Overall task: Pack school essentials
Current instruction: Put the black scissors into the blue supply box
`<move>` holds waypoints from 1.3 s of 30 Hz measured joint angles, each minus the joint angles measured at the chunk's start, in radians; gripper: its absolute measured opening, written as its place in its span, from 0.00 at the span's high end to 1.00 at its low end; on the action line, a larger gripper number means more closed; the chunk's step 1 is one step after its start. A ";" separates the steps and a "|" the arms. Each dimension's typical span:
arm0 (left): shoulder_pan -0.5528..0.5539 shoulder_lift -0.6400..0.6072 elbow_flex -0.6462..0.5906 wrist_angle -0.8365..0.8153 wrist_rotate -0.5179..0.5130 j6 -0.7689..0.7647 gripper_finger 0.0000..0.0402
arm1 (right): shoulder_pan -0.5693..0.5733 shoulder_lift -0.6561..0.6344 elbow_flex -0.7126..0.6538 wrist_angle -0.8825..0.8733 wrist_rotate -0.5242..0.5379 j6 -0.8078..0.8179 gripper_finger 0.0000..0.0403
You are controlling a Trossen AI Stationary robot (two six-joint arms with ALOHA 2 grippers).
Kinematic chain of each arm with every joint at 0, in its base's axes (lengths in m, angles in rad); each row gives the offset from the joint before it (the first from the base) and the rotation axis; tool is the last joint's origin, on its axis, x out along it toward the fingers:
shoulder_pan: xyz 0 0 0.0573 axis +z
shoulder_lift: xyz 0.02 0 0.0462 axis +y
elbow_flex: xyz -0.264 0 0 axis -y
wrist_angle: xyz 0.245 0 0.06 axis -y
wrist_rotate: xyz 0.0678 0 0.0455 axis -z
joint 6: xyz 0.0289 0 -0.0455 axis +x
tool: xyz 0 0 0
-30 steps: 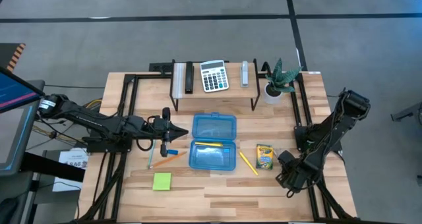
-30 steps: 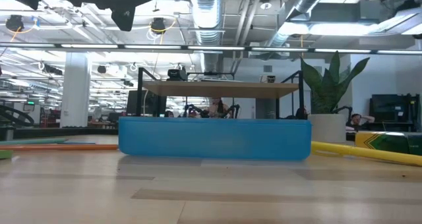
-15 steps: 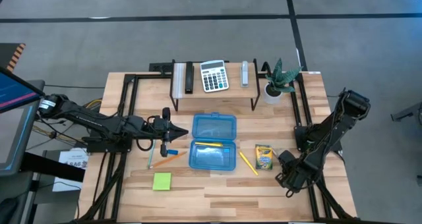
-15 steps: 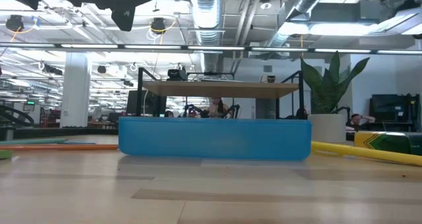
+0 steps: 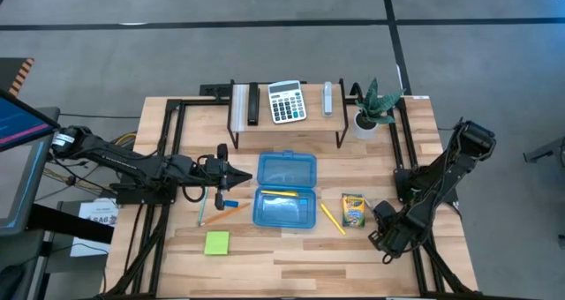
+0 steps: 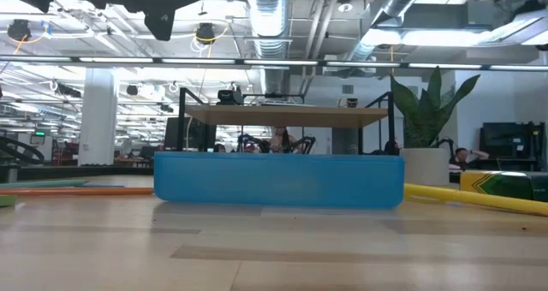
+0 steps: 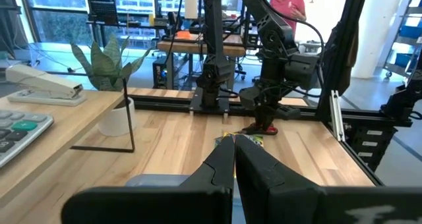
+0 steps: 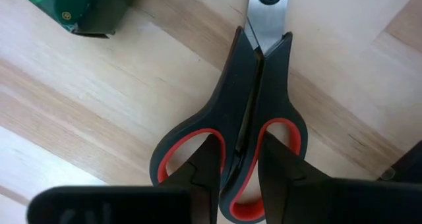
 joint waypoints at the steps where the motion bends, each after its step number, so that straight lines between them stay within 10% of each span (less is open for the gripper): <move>1: 0.000 0.000 0.000 0.000 -0.005 0.000 1.00 | 0.000 -0.001 0.000 -0.001 0.001 0.000 0.80; 22: 0.000 0.000 0.000 0.000 -0.010 -0.001 1.00 | -0.010 -0.180 -0.003 -0.154 0.186 0.033 0.80; 39: 0.000 0.000 0.000 0.000 -0.010 -0.008 1.00 | -0.379 -0.220 0.100 0.082 0.298 -0.643 0.80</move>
